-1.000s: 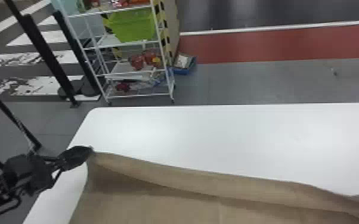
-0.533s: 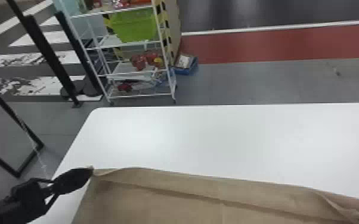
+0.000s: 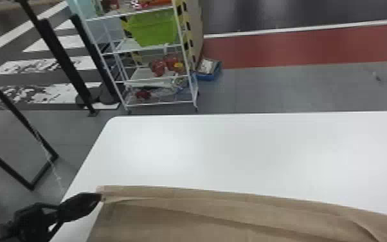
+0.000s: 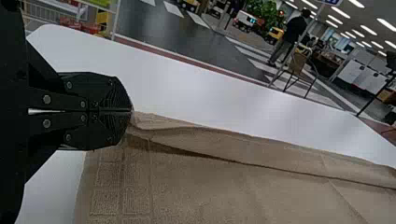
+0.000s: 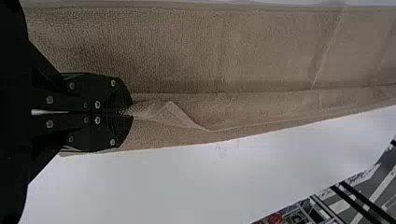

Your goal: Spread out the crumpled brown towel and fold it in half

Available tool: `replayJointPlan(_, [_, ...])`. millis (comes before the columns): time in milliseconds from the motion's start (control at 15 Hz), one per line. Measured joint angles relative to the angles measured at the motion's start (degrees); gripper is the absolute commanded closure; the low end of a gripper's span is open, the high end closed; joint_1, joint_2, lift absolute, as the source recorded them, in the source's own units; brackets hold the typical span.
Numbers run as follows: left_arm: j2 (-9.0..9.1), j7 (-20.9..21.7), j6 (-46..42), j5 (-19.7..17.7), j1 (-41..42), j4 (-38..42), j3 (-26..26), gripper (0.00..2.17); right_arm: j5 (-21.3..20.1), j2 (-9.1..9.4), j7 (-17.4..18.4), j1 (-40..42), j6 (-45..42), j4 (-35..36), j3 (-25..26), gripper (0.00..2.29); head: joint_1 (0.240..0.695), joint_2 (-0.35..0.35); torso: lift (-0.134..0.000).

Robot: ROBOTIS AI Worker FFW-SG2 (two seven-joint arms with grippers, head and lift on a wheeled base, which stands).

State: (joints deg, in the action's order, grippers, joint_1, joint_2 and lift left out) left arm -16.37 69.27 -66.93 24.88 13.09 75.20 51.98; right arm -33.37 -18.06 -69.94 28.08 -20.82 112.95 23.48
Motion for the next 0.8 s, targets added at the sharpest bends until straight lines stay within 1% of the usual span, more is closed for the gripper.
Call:
replayJointPlan(133, [-1.04, -0.5, -1.2, 0.5, 0.0, -1.7, 0.0, 2.14, -3.3, -0.35, 0.5, 0.3, -3.2, -0.9, -0.4, 1.29, 0.695, 0.276, -0.122])
replayJointPlan(333, [-2.31, -1.0, -2.1, 1.6, -0.1, -3.7, 0.1, 2.14, -6.0, -0.61, 1.5, 0.4, -4.5, -1.3, -1.0, 1.29, 0.695, 0.287, -0.122])
replayJointPlan(600, [-2.69, -0.9, -3.2, 3.8, -0.1, -4.1, 1.3, 2.14, -6.4, -1.08, 1.7, 0.3, -5.1, -1.1, -0.5, 1.29, 0.695, 0.296, -0.122])
replayJointPlan(800, [-2.35, -0.4, -8.4, 4.8, 0.3, -3.9, 2.6, 2.14, -5.7, -1.01, 1.7, 1.6, -6.4, 1.5, 0.3, 1.29, 0.695, 0.300, -0.122])
